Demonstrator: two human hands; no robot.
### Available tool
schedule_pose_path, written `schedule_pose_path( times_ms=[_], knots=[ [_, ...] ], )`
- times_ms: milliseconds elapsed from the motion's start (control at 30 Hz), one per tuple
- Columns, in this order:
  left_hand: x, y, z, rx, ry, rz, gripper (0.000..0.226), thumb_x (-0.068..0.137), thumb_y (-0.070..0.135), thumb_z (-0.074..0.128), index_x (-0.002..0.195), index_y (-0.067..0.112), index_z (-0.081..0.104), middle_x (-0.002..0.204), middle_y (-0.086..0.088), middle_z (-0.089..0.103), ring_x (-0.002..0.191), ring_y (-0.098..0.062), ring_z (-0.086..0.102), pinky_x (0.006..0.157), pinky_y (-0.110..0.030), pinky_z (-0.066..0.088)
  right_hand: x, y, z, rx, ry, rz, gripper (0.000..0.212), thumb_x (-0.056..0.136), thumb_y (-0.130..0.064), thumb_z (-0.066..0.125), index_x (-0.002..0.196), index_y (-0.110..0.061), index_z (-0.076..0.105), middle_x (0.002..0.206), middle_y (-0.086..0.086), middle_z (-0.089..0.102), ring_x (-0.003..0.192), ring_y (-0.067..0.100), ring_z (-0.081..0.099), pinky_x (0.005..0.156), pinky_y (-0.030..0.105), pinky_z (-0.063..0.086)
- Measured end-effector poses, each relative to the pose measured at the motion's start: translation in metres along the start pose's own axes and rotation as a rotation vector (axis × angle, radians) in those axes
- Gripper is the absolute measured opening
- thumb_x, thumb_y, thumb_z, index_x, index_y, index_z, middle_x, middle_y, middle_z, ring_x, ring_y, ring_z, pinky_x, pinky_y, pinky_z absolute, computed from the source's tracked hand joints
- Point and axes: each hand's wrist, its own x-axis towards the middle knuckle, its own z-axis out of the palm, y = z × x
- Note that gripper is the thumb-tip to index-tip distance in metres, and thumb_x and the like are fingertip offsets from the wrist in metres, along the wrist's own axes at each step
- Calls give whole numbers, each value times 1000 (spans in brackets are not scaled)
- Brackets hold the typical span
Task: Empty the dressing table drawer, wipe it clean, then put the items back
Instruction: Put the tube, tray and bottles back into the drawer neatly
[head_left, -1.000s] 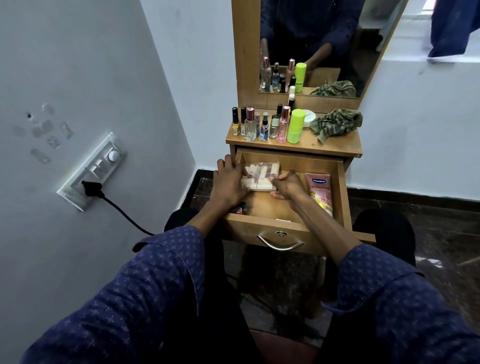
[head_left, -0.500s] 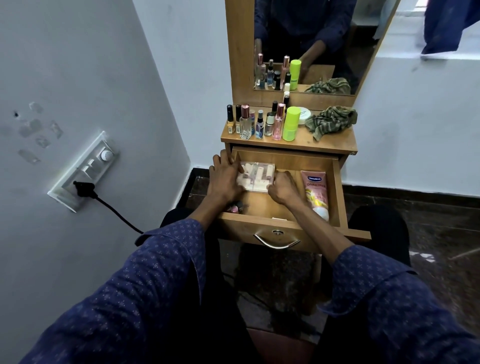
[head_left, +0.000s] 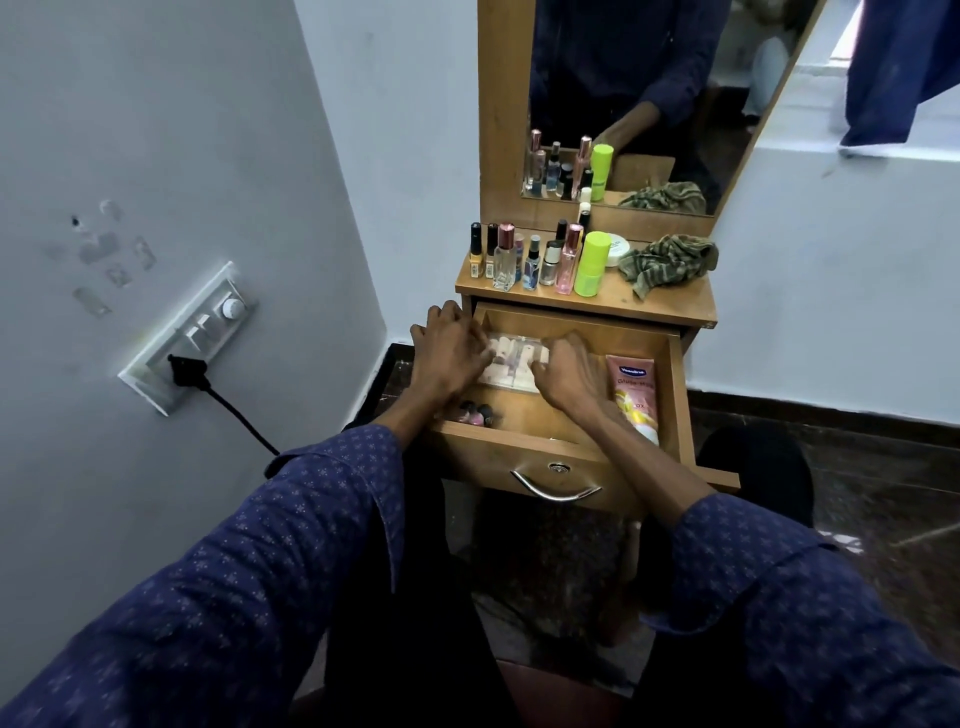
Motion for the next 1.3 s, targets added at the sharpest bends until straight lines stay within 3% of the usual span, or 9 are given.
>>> schedule_pose_path(
  times_ms=[133,200,333,467,767,933,1033,1200,1300],
  knots=[
    [19,-12,-24,-143,171,-50,12,96,36,63,94,27,71,107,4,62,107,-19,59,92,-44,37,13,-32,-37,130,46,-189,14,98,-26,68,92,-16,75,87,2,74,77,21,70,74,39,61],
    [34,-14,-37,-194,229,-46,14,97,38,64,98,25,68,105,3,64,99,-18,63,90,-42,40,23,-49,-63,170,107,-284,8,97,-22,69,93,-20,76,86,-3,74,79,15,69,81,39,60],
    [66,-15,-59,-259,282,19,23,96,40,68,111,23,66,107,4,64,91,-14,64,92,-49,52,53,-80,-108,98,262,-387,13,91,-17,64,85,-18,76,81,-1,73,75,18,67,68,37,58],
    [92,-8,-72,-224,248,35,30,96,39,70,120,21,68,112,1,63,99,-17,65,95,-47,50,87,-101,-127,-2,279,-384,10,86,-20,68,84,-16,78,83,3,75,80,25,72,71,42,60],
    [113,0,-61,-163,240,51,23,95,35,70,114,25,76,107,2,65,102,-20,65,88,-40,37,130,-123,-123,-283,44,-378,9,89,-14,73,97,-10,75,89,6,65,96,31,69,70,35,46],
    [115,3,-55,-175,278,28,17,96,35,69,109,26,75,105,2,69,102,-20,65,89,-42,38,135,-128,-119,-297,54,-366,3,90,-10,72,91,-11,70,98,12,72,95,34,70,70,36,48],
    [115,2,-51,-224,280,5,13,95,34,67,103,25,72,101,6,73,99,-19,68,88,-42,39,135,-127,-114,-294,73,-367,12,89,-7,72,84,-13,63,94,12,72,91,34,71,71,39,53],
    [108,-5,-55,-399,282,-98,4,91,24,67,90,28,67,90,13,75,89,-14,70,94,-49,51,135,-130,-107,-264,95,-388,15,79,-4,82,91,-8,73,91,11,73,86,32,71,73,41,59],
    [98,-15,-60,-518,315,-162,12,91,14,63,90,25,68,87,12,76,87,-10,70,90,-40,55,131,-131,-105,-183,130,-411,10,79,-6,80,87,-9,74,87,10,74,81,30,70,70,42,60]
  ],
)
